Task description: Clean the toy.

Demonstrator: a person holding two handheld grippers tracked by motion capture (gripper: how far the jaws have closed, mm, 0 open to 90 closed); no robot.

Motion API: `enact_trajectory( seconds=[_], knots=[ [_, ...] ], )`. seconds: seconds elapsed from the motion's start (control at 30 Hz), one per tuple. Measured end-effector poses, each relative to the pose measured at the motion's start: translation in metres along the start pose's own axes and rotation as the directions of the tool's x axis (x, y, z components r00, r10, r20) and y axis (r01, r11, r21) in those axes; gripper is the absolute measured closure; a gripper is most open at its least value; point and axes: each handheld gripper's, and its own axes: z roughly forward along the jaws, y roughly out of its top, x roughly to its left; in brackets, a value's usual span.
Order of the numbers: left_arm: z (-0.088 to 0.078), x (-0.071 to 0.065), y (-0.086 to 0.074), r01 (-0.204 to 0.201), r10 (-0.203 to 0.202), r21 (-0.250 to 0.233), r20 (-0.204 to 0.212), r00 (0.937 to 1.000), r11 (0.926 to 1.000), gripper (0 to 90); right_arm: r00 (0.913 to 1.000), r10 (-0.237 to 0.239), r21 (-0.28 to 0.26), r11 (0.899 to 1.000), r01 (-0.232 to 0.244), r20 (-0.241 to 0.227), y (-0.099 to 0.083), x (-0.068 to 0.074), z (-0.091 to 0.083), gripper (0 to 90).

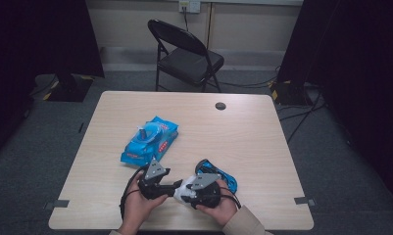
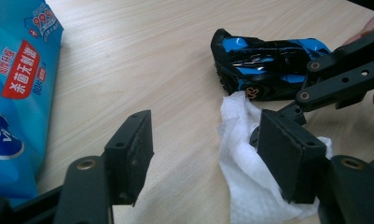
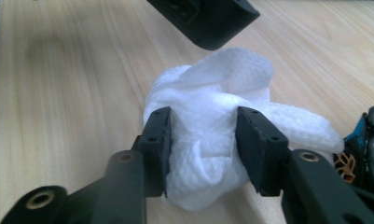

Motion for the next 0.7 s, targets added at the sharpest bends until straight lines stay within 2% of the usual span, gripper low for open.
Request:
enact_trajectory(
  seconds=[0.13, 0.23, 0.3, 0.37, 0.53, 0.57, 0.6, 0.7],
  knots=[
    [0.0, 0.0, 0.002, -0.009, 0.009, 0.014, 0.008, 0.9999, 0.9999, 30.4, 0.9999, 0.012, 0.005, 1.0, -0.012, 0.01, 0.001, 0.001, -0.001, 66.8],
    [0.0, 0.0, 0.004, -0.014, 0.014, 0.023, 0.012, 0.9998, 0.9996, 28.2, 0.9999, 0.003, 0.004, 1.0, -0.003, 0.01, 0.001, 0.002, -0.001, 70.6],
    [0.0, 0.0, 0.005, -0.001, 0.0, 0.034, 0.036, 0.9994, 0.9994, 28.4, 1.0, 0.002, 0.005, 1.0, -0.002, 0.007, 0.001, 0.003, -0.001, 74.6],
    [0.0, 0.0, 0.006, 0.013, -0.015, 0.045, 0.049, 0.9987, 0.9989, 26.8, 0.9998, 0.02, 0.003, 1.0, -0.02, 0.007, 0.0, 0.002, -0.001, 77.3],
    [-0.002, 0.002, 0.008, 0.022, -0.024, 0.042, 0.047, 0.9986, 0.9989, 21.7, 0.997, 0.074, -0.001, 0.997, -0.074, -0.021, -0.001, -0.002, -0.005, 81.7],
    [-0.002, 0.003, 0.009, 0.021, -0.023, 0.04, 0.051, 0.9984, 0.999, 20.7, 0.9966, 0.077, -0.008, 0.997, -0.077, -0.03, -0.001, -0.003, -0.006, 81.9],
    [-0.003, 0.003, 0.01, 0.024, -0.026, 0.036, 0.052, 0.9983, 0.999, 19.4, 0.9938, 0.101, -0.013, 0.995, -0.102, -0.046, -0.001, -0.005, -0.008, 82.1],
    [-0.005, 0.004, 0.012, 0.028, -0.029, 0.019, 0.059, 0.9978, 0.9994, 18.3, 0.9922, 0.12, -0.06, 0.991, -0.122, -0.032, 0.002, -0.012, -0.019, 82.6]
  ],
)
